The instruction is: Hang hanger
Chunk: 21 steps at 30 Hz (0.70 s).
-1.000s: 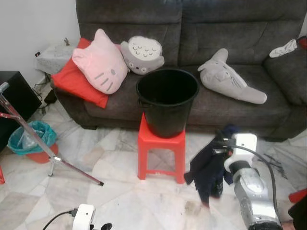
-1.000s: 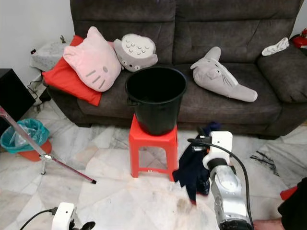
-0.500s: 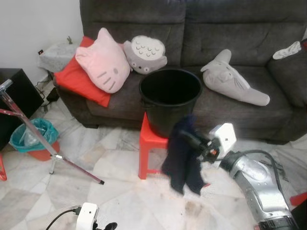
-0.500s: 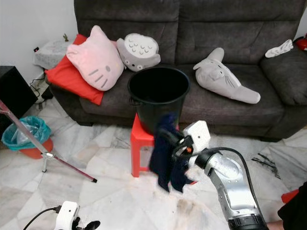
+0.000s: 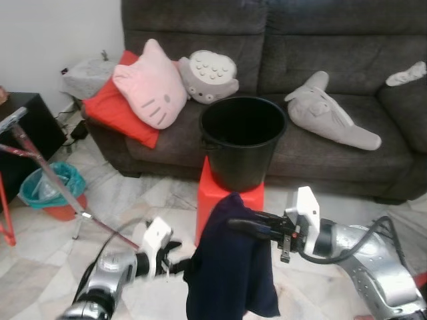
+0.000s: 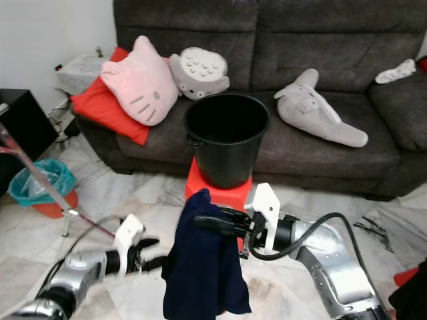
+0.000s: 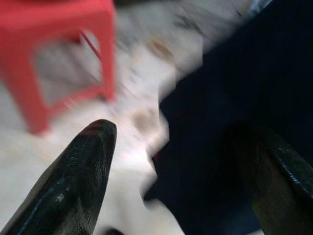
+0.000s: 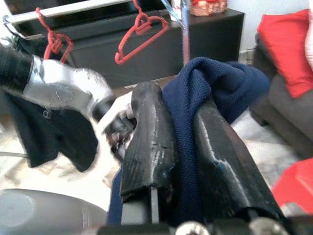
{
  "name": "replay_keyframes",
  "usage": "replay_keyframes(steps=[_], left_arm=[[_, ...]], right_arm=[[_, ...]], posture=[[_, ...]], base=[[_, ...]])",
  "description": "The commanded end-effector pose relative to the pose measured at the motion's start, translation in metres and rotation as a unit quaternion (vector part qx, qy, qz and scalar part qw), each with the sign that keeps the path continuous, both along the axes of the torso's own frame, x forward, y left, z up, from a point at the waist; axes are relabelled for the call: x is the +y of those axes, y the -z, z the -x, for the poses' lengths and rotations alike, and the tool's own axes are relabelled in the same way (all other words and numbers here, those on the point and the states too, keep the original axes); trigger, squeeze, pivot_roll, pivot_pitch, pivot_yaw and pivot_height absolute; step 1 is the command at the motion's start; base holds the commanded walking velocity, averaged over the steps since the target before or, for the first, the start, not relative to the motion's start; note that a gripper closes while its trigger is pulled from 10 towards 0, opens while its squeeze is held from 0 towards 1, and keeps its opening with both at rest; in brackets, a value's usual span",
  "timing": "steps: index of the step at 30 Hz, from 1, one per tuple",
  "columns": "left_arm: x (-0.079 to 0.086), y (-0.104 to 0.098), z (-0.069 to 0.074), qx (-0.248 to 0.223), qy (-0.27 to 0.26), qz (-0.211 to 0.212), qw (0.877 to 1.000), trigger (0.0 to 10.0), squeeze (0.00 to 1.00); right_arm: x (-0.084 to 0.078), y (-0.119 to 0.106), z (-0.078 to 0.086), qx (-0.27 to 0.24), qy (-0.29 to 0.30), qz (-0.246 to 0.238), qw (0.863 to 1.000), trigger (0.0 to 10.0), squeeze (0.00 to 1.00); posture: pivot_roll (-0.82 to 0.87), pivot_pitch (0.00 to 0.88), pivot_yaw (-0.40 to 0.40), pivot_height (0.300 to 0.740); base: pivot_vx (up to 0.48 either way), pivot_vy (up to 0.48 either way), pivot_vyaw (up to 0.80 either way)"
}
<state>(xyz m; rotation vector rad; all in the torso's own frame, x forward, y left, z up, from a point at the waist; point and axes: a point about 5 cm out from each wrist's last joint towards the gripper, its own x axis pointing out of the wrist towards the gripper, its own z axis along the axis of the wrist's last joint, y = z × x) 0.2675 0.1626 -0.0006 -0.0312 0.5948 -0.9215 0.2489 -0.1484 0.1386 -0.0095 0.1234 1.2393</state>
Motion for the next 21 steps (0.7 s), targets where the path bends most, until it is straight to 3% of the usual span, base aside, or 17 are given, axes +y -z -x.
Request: replay_keyframes(steps=[1,9,16,21], left_arm=[[0.004,0.003,0.004,0.024,0.004,0.005,1.000,10.0,0.00],[0.001,0.005,0.013,0.067,0.048,0.024,0.996,10.0,0.00],[0.000,-0.002,0.018,0.093,0.085,0.087,0.988,10.0,0.00],[0.000,-0.007,0.021,0.101,0.109,0.105,0.983,10.0,0.00]], right_arm=[[0.010,-0.017,0.004,-0.024,-0.035,-0.025,0.999,10.0,0.00],[0.028,-0.031,0.016,-0.042,-0.089,-0.036,0.994,10.0,0.00],[0.036,-0.036,0.022,-0.040,-0.115,-0.051,0.991,10.0,0.00],[0.040,-0.034,0.025,-0.035,-0.120,-0.053,0.991,10.0,0.00]], posture=[[-0.03,0.022,0.054,0.740],[-0.03,0.020,0.059,0.740],[-0.03,0.016,0.058,0.740],[-0.03,0.016,0.058,0.740]], base=[[0.000,0.000,0.00],[0.000,0.000,0.00],[0.000,0.000,0.00],[0.000,0.000,0.00]])
